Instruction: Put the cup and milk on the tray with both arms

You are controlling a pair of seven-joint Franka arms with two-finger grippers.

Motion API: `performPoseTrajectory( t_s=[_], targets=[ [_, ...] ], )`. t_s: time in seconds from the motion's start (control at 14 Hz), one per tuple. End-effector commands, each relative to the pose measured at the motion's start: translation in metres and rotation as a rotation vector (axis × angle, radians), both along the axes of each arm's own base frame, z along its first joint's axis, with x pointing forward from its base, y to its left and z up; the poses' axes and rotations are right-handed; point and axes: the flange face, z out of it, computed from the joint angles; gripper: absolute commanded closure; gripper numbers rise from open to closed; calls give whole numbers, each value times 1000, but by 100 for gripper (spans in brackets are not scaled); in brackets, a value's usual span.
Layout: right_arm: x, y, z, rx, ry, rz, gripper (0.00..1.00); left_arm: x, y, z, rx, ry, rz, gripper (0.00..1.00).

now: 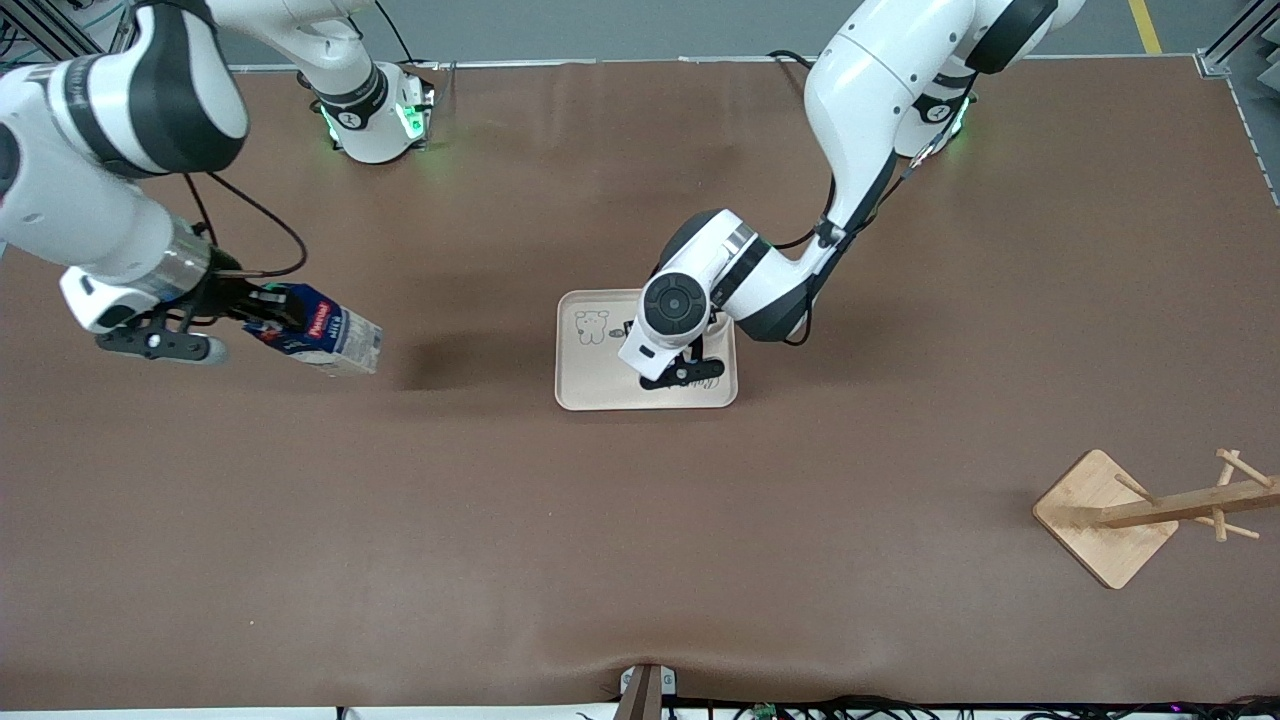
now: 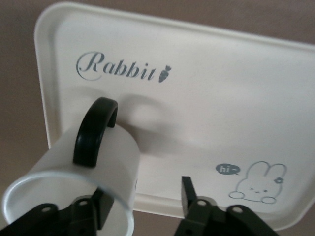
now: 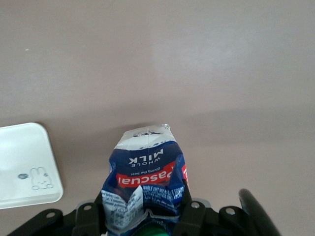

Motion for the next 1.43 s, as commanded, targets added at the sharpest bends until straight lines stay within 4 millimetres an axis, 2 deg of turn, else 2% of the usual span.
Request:
performPoseTrajectory(
  t_s=[0.0,0.29,0.43,0.64,0.79,0.93,1.0,1.21,1.36],
  targets=[
    [11,14,6,16,-1,-14,100,9,17,62,-4,-26,11,0],
    [12,17,8,16,-5,-10,100,40,71,149,-27,-82,57,0],
    [12,18,8,16,-7,-8,100,60,115,190,-44,-117,80,0],
    [11,25,7,16,-7,2,100,89,194,248,-3,-237,91,0],
    [11,32,5,28,-4,1,100,99,234,275,30,-293,111,0],
    [11,44,5,55,1,-4,100,110,283,298,35,-327,167,0],
    [12,52,4,58,4,4,100,112,302,306,35,-335,147,0],
    [11,75,7,53,4,-28,100,119,378,329,32,-354,74,0],
    [11,88,8,51,2,-52,100,119,415,338,39,-355,99,0]
  ],
)
